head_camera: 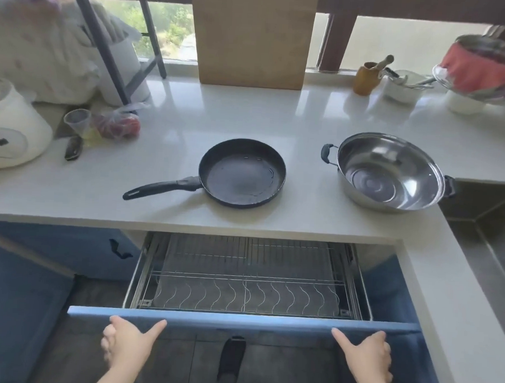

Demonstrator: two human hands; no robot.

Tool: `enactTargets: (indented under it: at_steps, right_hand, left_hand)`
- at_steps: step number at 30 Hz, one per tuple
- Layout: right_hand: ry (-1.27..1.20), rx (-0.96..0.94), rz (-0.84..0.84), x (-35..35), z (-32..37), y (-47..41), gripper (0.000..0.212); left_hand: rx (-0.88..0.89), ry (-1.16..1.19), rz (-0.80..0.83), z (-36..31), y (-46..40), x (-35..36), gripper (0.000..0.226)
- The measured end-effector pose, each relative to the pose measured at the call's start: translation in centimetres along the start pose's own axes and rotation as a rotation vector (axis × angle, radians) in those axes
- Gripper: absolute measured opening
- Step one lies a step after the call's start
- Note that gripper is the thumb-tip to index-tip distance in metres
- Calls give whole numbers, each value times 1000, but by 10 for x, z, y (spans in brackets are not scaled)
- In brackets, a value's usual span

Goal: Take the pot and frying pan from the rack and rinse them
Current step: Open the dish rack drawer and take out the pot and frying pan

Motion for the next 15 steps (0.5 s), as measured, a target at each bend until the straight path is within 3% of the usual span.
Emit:
enactTargets:
  at_steps: [7,15]
  right_hand:
    - [-7,-22,-1,11,53,-29,112]
    - [20,-96,57,23,113,-50,109]
  left_hand:
    - [-9,40,49,-49,-39,8,117]
    - [50,34,70,-104,-76,6,111]
Point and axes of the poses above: each hand's wrist, its own y-axis away from the middle knuckle, its own x-axis out of the palm, z = x × y, the point moved 4 cm from there along -y, towards the middle knuckle, and after that the axes turned 1 degree about -z, right-handed, at the moved point
